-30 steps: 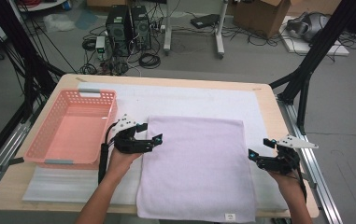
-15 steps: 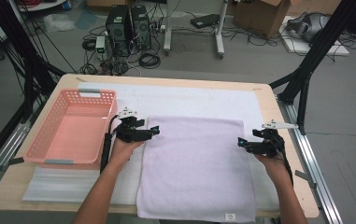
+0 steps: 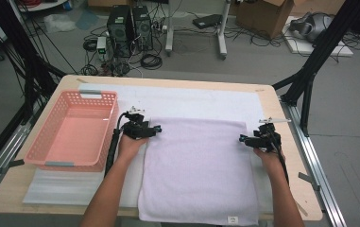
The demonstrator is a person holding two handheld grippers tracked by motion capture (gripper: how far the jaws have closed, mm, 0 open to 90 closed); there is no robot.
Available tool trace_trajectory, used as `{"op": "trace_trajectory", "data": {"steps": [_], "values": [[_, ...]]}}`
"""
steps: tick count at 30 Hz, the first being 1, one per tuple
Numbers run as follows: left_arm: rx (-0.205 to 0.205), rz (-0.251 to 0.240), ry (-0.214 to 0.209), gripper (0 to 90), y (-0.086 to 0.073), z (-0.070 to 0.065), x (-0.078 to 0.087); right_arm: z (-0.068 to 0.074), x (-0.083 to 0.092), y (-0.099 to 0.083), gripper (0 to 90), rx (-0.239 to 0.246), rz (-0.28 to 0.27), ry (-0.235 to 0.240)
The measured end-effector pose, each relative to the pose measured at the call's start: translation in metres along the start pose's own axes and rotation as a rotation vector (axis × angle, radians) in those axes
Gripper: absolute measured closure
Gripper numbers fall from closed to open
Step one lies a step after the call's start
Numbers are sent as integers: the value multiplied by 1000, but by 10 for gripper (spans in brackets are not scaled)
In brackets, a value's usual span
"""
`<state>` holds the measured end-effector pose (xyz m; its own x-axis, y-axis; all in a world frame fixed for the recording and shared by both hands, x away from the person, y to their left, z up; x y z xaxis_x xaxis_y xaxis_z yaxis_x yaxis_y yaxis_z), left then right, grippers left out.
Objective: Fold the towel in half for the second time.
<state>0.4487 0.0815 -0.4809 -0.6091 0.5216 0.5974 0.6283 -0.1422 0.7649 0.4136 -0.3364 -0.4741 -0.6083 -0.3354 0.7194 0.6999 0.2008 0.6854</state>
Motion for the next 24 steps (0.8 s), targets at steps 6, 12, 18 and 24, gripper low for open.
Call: {"op": "trace_trajectory", "data": {"steps": [6,12,18,24], "values": [[-120,36,85,460,3,-5,-7,-2,-11,5,420,-4,-11,-22],[-81,22,111,648,4,1,-5,1,-13,7,653,32,-11,1],[-74,20,64,833,3,-2,-6,5,-15,7,846,-6,-15,72],[26,-47,52,845,13,0,2,2,-11,14,864,13,-60,63]]}}
Point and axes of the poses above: each handheld gripper's, and its own axes: x roughly backward along the jaws, y roughly out of its top, z roughly to its left, the point moved 5 cm from there along -x, roughly forward along the jaws, and after that the axes turned 2 degrees about z, right-handed, at the moved point
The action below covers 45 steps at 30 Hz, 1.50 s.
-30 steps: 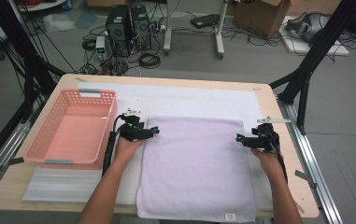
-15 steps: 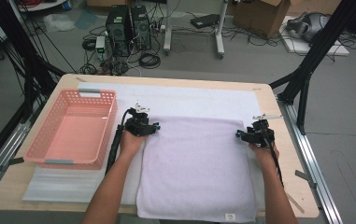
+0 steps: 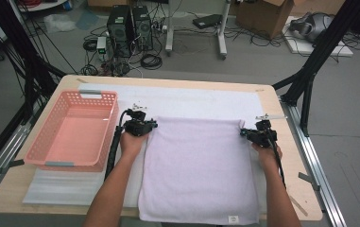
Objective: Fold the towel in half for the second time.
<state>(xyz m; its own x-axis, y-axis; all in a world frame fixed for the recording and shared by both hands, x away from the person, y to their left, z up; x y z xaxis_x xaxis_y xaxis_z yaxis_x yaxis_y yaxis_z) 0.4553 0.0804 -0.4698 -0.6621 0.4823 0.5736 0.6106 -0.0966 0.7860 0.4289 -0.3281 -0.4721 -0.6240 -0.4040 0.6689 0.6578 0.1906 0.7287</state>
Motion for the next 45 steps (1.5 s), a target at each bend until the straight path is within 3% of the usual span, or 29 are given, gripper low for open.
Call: {"op": "trace_trajectory", "data": {"steps": [4,8,12,18,22,25,29,38,42,45], "values": [[52,-125,-14,847,15,4,14,-2,7,13,865,7,-62,-23],[67,-154,-31,847,24,7,24,2,16,34,864,22,-150,-21],[61,-117,-59,846,21,7,28,7,18,35,863,50,-142,-18],[84,-123,-101,844,17,2,43,13,31,31,862,57,-160,6],[75,-128,-120,844,11,-3,54,18,43,26,862,73,-164,28],[38,-106,-118,844,7,-8,62,21,52,23,861,75,-176,46],[13,-130,-138,844,4,-18,76,27,63,15,861,92,-177,61],[-2,-136,-186,844,-26,-32,103,36,82,-12,860,109,-167,91],[14,-132,-224,844,-43,-39,111,41,88,-26,860,113,-164,103],[-19,-122,-223,844,-52,-44,116,47,94,-37,860,114,-164,109]]}}
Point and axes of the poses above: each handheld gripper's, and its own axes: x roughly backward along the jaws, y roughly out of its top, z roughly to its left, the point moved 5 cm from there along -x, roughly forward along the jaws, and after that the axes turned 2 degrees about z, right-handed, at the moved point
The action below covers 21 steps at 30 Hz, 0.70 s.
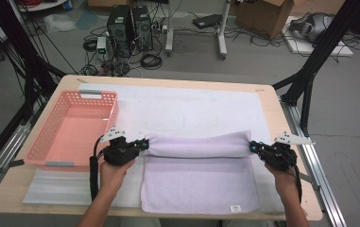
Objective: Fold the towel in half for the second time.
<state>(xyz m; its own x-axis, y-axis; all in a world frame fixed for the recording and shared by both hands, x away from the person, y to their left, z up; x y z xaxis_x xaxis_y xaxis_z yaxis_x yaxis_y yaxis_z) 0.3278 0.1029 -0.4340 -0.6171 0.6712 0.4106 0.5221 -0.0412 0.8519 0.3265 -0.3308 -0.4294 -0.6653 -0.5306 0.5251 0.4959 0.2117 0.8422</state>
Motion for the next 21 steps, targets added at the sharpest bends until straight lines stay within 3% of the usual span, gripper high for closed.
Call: {"op": "trace_trajectory", "data": {"steps": [7,12,14,15,17,19,21], "values": [[-18,22,-21,844,-22,-10,11,8,12,-21,860,-6,17,6],[5,41,-37,835,-45,-8,14,14,14,-37,860,-13,41,17],[5,33,-40,768,-46,-7,13,16,13,-42,850,-8,60,13],[5,28,-33,676,-45,-5,13,16,13,-43,828,-6,68,11],[4,24,-20,520,-39,-3,10,14,10,-42,604,-34,92,3],[2,27,-13,455,-31,0,6,11,7,-35,505,-77,95,-8],[6,36,-6,446,-24,2,-1,9,6,-26,464,-86,77,-25]]}}
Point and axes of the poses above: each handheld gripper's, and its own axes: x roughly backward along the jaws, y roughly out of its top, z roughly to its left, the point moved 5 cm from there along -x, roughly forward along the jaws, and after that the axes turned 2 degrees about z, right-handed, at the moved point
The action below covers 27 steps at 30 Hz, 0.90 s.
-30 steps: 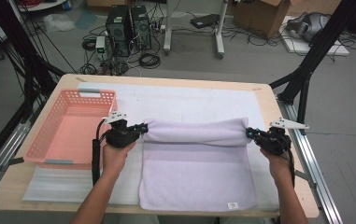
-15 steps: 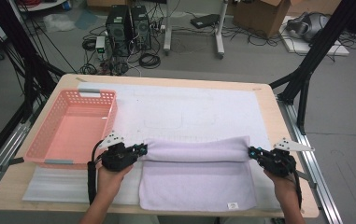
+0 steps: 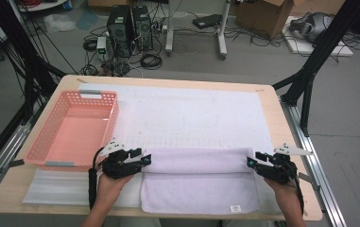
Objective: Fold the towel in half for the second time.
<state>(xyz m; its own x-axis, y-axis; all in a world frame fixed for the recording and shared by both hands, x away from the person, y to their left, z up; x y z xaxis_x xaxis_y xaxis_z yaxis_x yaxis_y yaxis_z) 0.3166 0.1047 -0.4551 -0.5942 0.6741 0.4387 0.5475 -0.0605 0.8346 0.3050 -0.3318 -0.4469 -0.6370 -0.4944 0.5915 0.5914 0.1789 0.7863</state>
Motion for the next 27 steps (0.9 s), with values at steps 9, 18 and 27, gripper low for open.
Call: {"op": "trace_trajectory", "data": {"steps": [9,18,27], "values": [[23,107,15,825,-11,-1,-19,-2,-31,20,735,24,90,-3],[-21,5,-37,828,-16,-17,2,8,-12,4,799,57,28,19],[-54,-19,-58,819,-29,-29,16,22,12,-13,790,67,-39,31]]}}
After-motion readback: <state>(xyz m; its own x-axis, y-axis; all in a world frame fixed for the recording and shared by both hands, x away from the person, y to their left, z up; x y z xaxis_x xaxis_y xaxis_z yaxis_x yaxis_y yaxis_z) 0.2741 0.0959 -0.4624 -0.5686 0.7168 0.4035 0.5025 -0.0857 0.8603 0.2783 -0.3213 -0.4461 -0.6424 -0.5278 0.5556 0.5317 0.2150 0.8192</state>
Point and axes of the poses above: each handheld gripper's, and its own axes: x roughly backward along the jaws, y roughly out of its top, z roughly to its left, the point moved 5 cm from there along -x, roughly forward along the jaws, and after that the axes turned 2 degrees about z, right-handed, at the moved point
